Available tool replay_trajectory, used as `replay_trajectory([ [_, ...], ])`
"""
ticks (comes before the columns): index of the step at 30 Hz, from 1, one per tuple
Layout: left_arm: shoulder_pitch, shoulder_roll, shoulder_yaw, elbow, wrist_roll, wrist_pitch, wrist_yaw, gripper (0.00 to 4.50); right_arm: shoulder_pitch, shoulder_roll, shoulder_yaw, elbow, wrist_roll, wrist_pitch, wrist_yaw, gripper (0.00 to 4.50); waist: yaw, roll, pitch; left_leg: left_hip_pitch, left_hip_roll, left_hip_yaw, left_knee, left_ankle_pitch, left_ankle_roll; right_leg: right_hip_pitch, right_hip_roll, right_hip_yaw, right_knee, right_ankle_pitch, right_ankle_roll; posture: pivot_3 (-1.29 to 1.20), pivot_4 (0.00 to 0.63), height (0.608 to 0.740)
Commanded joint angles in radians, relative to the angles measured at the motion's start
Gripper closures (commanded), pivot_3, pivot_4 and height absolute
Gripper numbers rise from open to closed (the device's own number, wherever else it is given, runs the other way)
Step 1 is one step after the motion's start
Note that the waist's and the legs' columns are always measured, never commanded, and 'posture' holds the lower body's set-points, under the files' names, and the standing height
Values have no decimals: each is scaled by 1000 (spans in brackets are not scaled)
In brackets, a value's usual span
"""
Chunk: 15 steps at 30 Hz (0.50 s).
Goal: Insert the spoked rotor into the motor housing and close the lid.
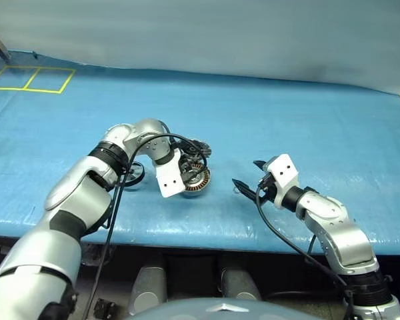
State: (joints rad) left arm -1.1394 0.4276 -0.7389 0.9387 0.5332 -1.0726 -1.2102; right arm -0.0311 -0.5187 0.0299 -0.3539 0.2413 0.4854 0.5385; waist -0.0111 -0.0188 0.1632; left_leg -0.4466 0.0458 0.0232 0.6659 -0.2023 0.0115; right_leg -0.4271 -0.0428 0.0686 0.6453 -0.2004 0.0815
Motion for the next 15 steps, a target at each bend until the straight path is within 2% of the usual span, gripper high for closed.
replay_trajectory([
  [1,-49,-4,0,1,-12,-37,3,1509,2,1,-28,-32,-3,-25,-8,0,0,0,0,0,0,0,0,0,0,0,0,0,0,0,0,0,150,740],
  [6,-48,-1,12,-7,-11,-51,43,23,2,3,-29,-32,-1,-25,-9,0,0,0,0,0,0,0,0,0,0,0,0,0,0,0,0,0,150,740],
  [12,-40,17,29,-27,-72,-44,20,23,-6,4,-26,-26,-1,-28,-5,0,-1,0,0,0,0,0,0,0,0,0,0,0,0,0,0,0,150,740],
  [15,-10,46,40,-87,-186,7,-69,23,-7,4,-27,-24,2,-28,-1,0,-1,0,0,0,0,0,0,0,0,0,0,0,0,0,0,0,150,740],
])
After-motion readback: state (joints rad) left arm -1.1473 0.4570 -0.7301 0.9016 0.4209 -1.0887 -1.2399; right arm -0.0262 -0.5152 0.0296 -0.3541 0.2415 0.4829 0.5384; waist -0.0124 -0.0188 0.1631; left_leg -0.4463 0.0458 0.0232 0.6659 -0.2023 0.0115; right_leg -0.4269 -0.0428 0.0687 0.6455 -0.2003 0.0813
